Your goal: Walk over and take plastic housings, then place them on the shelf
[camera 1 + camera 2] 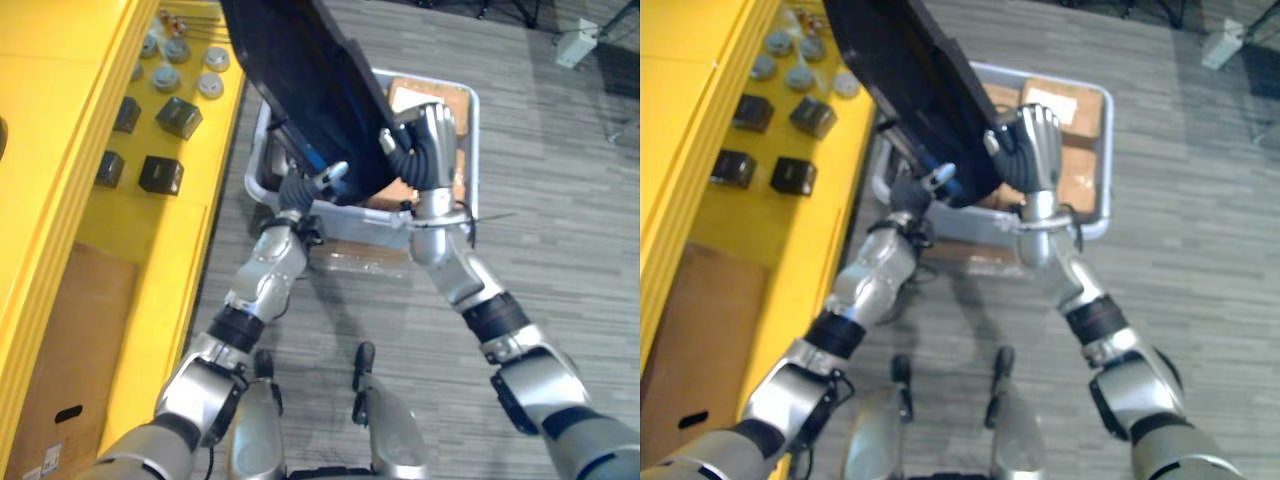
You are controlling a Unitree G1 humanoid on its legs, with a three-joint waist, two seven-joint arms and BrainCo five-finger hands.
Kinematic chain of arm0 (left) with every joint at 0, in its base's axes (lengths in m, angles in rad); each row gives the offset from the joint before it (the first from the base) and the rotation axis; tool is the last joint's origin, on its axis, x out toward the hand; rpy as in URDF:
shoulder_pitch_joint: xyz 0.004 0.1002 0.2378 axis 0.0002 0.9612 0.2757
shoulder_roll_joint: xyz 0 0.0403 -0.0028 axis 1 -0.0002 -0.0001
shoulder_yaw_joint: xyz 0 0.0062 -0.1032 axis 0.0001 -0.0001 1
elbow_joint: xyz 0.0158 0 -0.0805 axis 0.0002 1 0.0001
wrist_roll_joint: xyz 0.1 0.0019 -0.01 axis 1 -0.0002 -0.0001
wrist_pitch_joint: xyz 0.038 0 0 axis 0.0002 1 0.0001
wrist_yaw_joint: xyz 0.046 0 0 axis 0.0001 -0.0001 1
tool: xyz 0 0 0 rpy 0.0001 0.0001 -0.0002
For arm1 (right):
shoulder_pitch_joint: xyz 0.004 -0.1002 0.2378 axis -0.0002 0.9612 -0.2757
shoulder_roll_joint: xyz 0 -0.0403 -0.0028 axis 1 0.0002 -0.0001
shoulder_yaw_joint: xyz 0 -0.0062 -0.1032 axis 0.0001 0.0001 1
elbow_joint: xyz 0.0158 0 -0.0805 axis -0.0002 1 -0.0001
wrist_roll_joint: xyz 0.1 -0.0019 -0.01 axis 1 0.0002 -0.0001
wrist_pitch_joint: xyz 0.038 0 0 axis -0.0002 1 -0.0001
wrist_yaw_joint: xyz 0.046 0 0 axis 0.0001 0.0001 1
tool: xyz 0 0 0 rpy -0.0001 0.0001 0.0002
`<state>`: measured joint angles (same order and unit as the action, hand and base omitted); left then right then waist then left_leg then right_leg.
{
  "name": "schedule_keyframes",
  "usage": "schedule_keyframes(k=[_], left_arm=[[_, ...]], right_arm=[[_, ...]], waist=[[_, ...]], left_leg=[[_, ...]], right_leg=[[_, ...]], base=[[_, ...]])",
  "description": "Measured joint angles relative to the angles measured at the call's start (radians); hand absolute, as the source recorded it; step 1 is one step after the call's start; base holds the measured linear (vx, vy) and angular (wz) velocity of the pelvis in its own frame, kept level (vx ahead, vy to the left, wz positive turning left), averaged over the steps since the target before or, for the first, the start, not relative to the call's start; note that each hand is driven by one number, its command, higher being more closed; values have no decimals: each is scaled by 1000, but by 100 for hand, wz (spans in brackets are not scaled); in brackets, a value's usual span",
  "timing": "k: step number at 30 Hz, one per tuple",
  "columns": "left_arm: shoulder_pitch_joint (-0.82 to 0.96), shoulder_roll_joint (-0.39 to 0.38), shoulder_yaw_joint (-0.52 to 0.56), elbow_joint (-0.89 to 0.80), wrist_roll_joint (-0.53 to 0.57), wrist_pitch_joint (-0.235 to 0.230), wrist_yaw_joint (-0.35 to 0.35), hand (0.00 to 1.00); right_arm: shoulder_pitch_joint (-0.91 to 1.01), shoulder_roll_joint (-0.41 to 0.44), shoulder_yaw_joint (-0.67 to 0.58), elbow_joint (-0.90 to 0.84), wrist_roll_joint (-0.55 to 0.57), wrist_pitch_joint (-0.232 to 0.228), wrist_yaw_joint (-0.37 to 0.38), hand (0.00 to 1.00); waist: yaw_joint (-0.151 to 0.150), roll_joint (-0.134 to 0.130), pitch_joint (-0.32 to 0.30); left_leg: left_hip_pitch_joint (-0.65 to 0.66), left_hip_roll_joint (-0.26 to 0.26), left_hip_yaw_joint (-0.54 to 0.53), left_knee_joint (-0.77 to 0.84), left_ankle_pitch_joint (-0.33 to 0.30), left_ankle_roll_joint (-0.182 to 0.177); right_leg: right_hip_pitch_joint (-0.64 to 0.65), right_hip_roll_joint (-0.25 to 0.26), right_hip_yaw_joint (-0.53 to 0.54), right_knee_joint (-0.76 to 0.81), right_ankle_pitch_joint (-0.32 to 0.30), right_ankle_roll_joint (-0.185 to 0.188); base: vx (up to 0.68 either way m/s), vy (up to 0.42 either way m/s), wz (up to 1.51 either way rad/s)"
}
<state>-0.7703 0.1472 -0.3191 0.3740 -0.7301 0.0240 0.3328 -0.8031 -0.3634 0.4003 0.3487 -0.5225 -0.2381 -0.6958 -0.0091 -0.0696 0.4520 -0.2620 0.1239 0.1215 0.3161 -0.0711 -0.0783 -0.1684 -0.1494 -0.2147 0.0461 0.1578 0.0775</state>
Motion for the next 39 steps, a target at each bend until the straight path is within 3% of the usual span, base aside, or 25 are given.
schedule_keyframes(k=[3,5,6,7,13,16,20,25,28,32,33,39], left_arm=[[0,-1,0,11,2,-5,23,0],[2,-3,-2,11,0,-31,46,0],[3,-7,-2,11,-8,-67,65,0],[5,-14,0,11,-15,-107,89,100],[33,-64,36,9,-49,-295,141,100],[37,-78,43,-3,-54,-362,156,100],[63,-78,54,-59,-56,-399,163,100],[79,-76,64,-68,-52,-415,156,100],[85,-75,64,-68,-43,-416,139,100],[89,-67,65,-70,-33,-400,104,100],[89,-62,65,-70,-21,-391,91,100],[89,-28,63,-92,-2,-384,35,100]], right_arm=[[38,11,7,-64,6,-6,21,100],[60,15,6,-89,29,-9,24,100],[81,22,2,-108,51,-9,26,100],[101,32,1,-119,70,-9,26,100],[199,76,-5,-148,111,-9,30,100],[236,89,-5,-157,127,-9,36,100],[265,99,-2,-204,126,-10,38,100],[291,118,2,-225,114,-24,30,100],[302,119,2,-226,112,-30,21,100],[320,118,1,-231,112,-43,17,100],[324,116,0,-231,112,-46,17,0],[327,107,2,-267,117,-76,23,0]], waist=[[0,0,0],[0,0,0],[0,0,0],[0,0,0],[0,0,0],[-2,-1,0],[-4,-4,-2],[-5,-31,-18],[-5,-48,-28],[-8,-49,-29],[-9,-49,-29],[-17,-49,-29]], left_leg=[[1,0,-1,2,0,0],[3,0,-1,3,-1,0],[6,0,0,2,-1,0],[9,1,2,1,-1,0],[17,9,21,-2,-6,-5],[18,15,24,-2,-9,-8],[21,18,26,-4,-10,-9],[41,18,30,-16,-11,-10],[45,17,32,-29,-10,-11],[52,13,36,-32,-9,-11],[52,13,38,-31,-9,-11],[53,6,38,-34,-8,-11]], right_leg=[[5,1,0,-6,2,1],[11,1,0,-9,3,1],[14,1,0,-11,3,1],[15,1,2,-11,3,1],[14,10,21,-22,5,0],[14,15,22,-22,7,0],[15,17,23,-24,7,0],[30,19,26,-33,7,0],[30,18,27,-38,7,0],[31,15,29,-38,7,0],[31,15,30,-38,7,0],[31,9,31,-39,7,0]], base=[[0,0,0],[0,0,0],[0,0,0],[-8,18,-4],[-2,12,-9],[4,5,-5],[1,3,-1],[0,2,-1],[0,0,0],[1,4,-1],[0,0,0],[0,0,0]])
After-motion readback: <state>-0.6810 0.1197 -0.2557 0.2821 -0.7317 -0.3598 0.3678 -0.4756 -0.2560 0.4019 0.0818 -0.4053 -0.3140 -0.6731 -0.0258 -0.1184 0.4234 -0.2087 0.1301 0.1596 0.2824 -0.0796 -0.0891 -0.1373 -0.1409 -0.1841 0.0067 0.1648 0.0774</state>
